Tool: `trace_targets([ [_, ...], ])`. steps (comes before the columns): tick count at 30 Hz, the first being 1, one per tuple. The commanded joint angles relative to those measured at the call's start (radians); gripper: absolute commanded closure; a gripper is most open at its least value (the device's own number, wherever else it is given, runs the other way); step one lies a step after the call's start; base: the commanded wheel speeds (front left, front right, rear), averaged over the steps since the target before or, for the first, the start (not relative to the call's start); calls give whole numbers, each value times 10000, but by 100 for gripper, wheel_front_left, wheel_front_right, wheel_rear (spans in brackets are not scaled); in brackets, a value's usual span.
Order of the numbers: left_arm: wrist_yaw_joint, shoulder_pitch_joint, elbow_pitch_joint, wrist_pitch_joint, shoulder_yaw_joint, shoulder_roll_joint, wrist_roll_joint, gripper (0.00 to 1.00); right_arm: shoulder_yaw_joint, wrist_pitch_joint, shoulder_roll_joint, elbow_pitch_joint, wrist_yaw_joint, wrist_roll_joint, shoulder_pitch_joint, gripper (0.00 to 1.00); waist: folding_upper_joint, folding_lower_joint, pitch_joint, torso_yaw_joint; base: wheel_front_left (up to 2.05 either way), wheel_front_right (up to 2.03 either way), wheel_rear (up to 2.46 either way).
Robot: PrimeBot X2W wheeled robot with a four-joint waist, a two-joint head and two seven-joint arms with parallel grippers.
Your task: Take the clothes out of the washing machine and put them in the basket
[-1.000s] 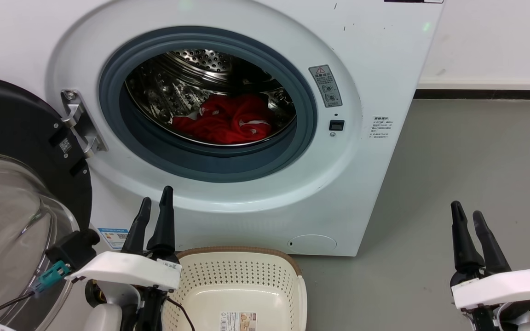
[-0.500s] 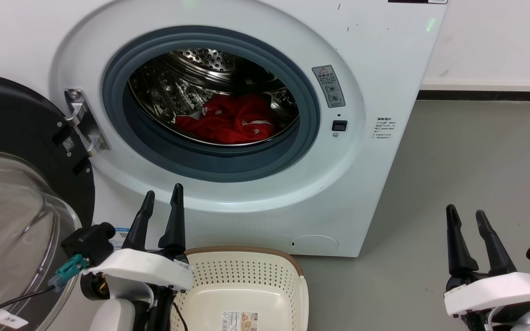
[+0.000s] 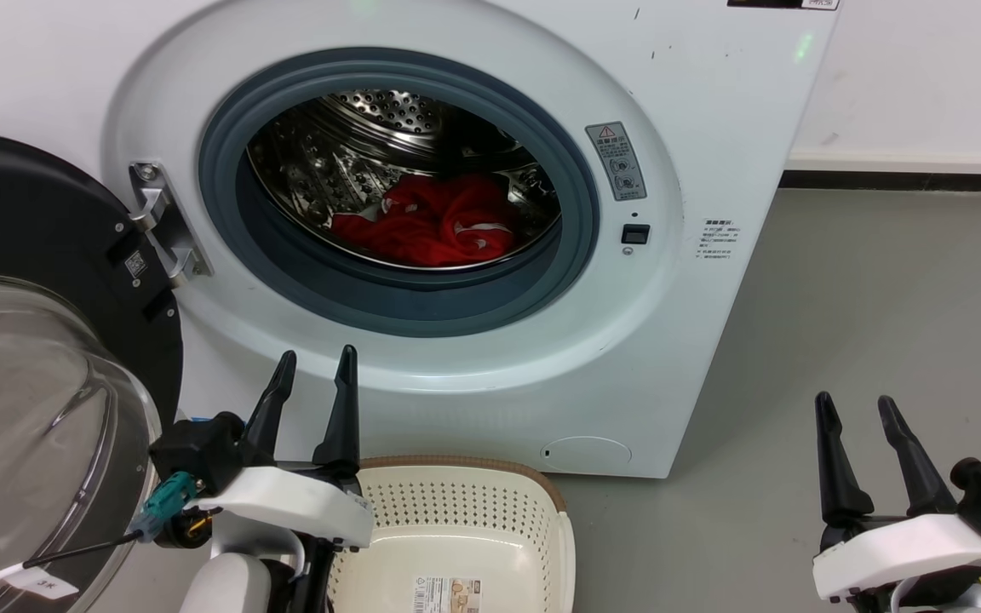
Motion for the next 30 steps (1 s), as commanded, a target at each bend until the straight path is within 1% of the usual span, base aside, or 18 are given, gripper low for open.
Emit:
trace_targets([
  [1,42,-152,-70,-91,-57,66,309,0,13,-62,1,-68,0,-291,44,0,0,0,-2,11,0,0,0],
  [18,244,-98,25,-477,-329,145,1841,0,-14,-123,4,-74,-1,-1846,133,0,0,0,40,96,0,0,0],
  [30,299,-193,133,-682,-386,160,2629,0,16,-280,6,-56,-1,-2545,187,0,0,0,78,133,0,0,0],
])
